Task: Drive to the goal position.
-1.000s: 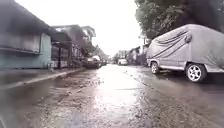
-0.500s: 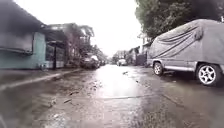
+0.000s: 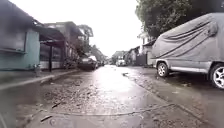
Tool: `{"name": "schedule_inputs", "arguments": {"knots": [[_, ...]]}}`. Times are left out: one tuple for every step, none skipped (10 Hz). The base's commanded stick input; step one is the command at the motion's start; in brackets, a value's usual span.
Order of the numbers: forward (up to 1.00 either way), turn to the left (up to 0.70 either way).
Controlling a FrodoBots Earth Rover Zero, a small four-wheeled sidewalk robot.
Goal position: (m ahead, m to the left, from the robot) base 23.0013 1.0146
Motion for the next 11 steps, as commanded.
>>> {"name": "schedule_inputs", "arguments": {"knots": [[1.0,0.0],[1.0,0.0],[1.0,0.0],[1.0,0.0],[1.0,0.0],[1.0,0.0],[1.0,0.1],[1.0,0.26],[1.0,0.0],[1.0,0.0],[1.0,0.0]]}}
